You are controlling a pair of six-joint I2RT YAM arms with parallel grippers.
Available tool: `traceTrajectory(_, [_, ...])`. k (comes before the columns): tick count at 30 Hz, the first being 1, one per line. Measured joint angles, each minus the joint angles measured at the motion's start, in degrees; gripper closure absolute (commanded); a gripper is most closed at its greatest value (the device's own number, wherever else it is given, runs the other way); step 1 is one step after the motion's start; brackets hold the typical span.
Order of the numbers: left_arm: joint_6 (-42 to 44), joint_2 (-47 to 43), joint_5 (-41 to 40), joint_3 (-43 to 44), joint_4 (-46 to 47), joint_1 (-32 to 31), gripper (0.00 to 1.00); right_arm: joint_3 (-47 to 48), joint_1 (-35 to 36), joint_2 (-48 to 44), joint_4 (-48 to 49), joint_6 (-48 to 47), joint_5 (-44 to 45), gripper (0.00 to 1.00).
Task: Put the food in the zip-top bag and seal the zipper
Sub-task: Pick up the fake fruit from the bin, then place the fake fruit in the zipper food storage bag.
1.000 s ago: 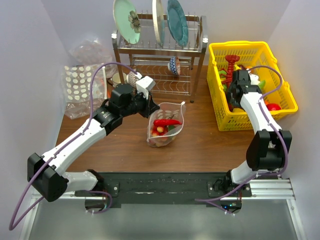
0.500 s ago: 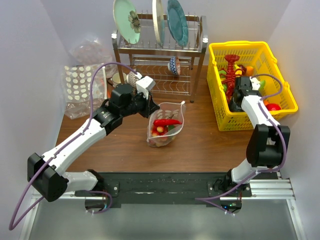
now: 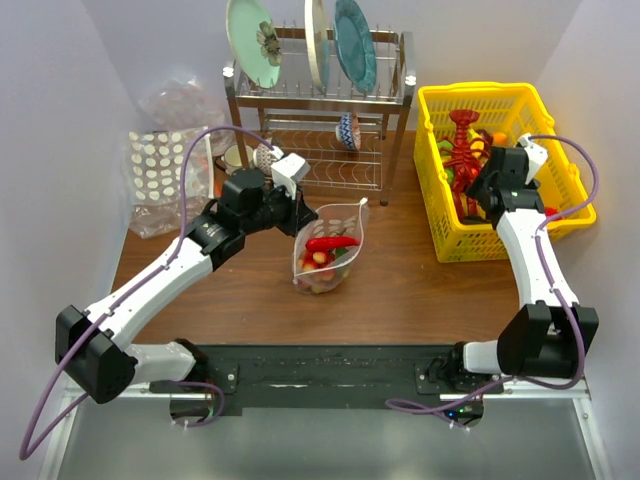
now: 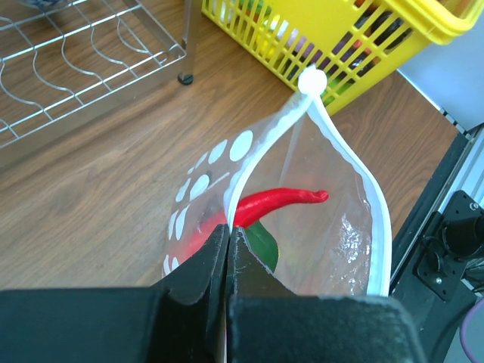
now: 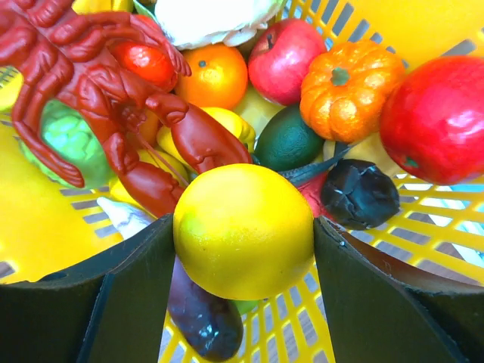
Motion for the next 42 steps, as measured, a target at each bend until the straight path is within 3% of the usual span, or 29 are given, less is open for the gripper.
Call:
traceTrajectory(7, [0.02, 0.50, 0.02, -0.26, 0.59, 0.48, 1.00, 3.21, -0.09, -2.73, -0.55, -0.39, -7.34, 0.49])
traceTrajectory(13, [0.00, 0.50, 0.02, -0.50, 1.27, 0.94, 1.00, 8.74, -0.09, -6.23, 1.53, -0.92, -24.15, 0.50])
traceTrajectory(21, [0.00, 0.50, 0.04, -1.16, 1.88, 1.40, 1.00, 9.01, 0.39, -10.86, 8.52, 2.82, -46.05, 0.54])
traceTrajectory(31, [-0.02, 0.50, 0.31, -1.20, 2.32, 2.75, 1.00, 3.61, 17.90, -10.97, 16.87, 3.58, -63.30, 0.53])
traceTrajectory(42, [-0.04, 0.50, 0.81, -1.88, 2.80, 3.10, 1.00, -0.76, 29.40, -9.20, 19.98, 2.62, -64.41, 0.46])
